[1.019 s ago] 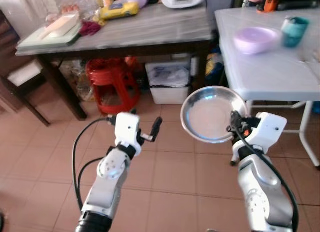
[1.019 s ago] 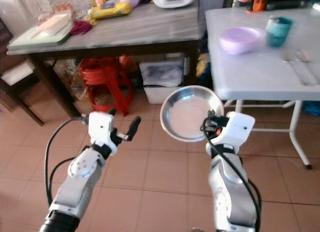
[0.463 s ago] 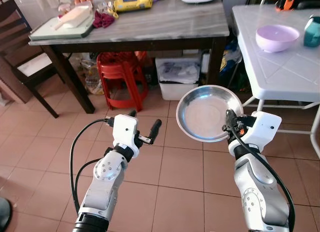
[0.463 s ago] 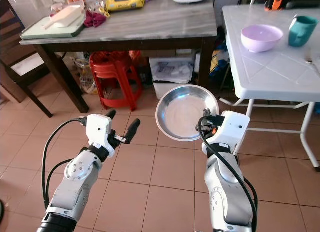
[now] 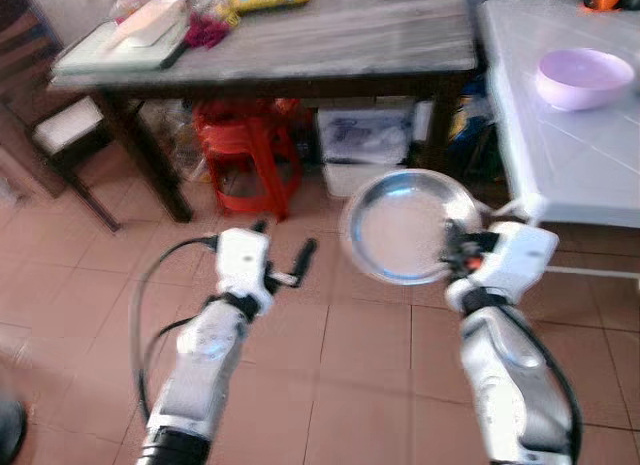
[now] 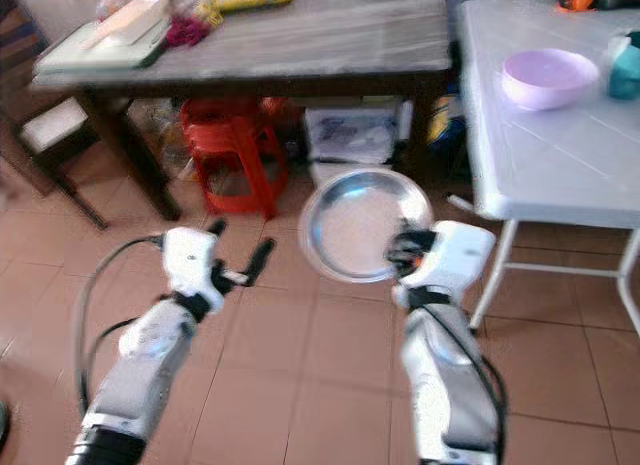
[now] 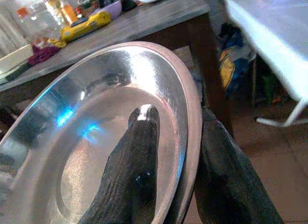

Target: Setting the table

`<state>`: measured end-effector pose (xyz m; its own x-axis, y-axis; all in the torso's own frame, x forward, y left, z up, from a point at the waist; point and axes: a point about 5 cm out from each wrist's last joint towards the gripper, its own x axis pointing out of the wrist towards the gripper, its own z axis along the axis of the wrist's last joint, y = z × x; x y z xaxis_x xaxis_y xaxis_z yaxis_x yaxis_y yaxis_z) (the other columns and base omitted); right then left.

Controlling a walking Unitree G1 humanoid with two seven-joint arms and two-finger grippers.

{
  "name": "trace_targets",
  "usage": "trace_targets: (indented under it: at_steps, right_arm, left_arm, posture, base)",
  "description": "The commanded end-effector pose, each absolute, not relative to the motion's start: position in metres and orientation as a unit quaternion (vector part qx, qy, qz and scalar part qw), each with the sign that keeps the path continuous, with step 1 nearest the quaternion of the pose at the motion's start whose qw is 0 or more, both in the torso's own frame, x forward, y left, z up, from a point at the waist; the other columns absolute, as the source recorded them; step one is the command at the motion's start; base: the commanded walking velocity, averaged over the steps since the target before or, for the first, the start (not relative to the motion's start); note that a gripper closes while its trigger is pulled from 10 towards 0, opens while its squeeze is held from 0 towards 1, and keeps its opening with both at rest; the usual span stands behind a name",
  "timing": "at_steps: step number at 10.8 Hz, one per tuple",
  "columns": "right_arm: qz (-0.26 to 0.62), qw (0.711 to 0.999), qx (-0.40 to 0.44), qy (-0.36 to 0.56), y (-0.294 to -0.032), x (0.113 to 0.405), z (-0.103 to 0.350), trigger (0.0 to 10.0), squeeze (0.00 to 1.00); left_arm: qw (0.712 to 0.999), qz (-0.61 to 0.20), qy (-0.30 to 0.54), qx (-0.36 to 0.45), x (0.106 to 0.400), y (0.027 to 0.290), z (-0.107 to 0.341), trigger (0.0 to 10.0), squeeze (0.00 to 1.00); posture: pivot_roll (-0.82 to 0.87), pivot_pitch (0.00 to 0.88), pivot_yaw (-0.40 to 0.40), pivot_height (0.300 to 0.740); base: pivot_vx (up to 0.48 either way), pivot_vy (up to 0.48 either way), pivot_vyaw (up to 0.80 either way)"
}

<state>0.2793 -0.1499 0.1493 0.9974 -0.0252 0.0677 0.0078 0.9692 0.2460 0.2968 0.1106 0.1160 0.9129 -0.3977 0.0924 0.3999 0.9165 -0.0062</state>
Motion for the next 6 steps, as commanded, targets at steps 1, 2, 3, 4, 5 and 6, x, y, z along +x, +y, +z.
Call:
trace_targets:
  at_steps: [1, 2, 3, 4, 5, 6]
  right_arm:
    - [-0.012, 0.992, 0.121, -0.042, -0.1518, 0.2789, 0.1511, 10.0, 0.00]
    - [-0.011, 0.992, 0.120, -0.043, -0.1517, 0.2788, 0.1510, 10.0, 0.00]
    - [-0.011, 0.992, 0.118, -0.043, -0.1516, 0.2784, 0.1509, 10.0, 0.00]
    - [-0.010, 0.992, 0.116, -0.044, -0.1516, 0.2781, 0.1510, 10.0, 0.00]
    - [-0.010, 0.992, 0.116, -0.046, -0.1518, 0.2782, 0.1513, 10.0, 0.00]
    - [-0.010, 0.992, 0.116, -0.046, -0.1517, 0.2783, 0.1511, 10.0, 0.00]
  left_arm:
    - [0.976, -0.214, -0.046, -0.012, 0.2950, 0.1078, 0.1164, 10.0, 0.00]
    - [0.975, -0.215, -0.046, -0.011, 0.2951, 0.1076, 0.1163, 10.0, 0.00]
    - [0.975, -0.215, -0.045, -0.010, 0.2952, 0.1077, 0.1160, 10.0, 0.00]
    - [0.975, -0.216, -0.045, -0.010, 0.2955, 0.1076, 0.1161, 10.0, 0.00]
    - [0.975, -0.216, -0.046, -0.010, 0.2955, 0.1070, 0.1163, 10.0, 0.00]
    - [0.975, -0.216, -0.045, -0.010, 0.2952, 0.1070, 0.1160, 10.0, 0.00]
  posture:
    - [-0.08, 0.092, 0.130, 0.740]
    - [-0.08, 0.093, 0.130, 0.740]
    - [-0.09, 0.092, 0.131, 0.740]
    - [-0.09, 0.092, 0.130, 0.740]
    - [-0.09, 0.092, 0.129, 0.740]
    - [-0.09, 0.090, 0.129, 0.740]
  base:
    - [0.360, 0.000, 0.00]
    - [0.360, 0.000, 0.00]
    - [0.360, 0.000, 0.00]
    - [0.364, 0.000, 0.46]
    - [0.352, 0.000, 0.65]
    - [0.352, 0.000, 0.56]
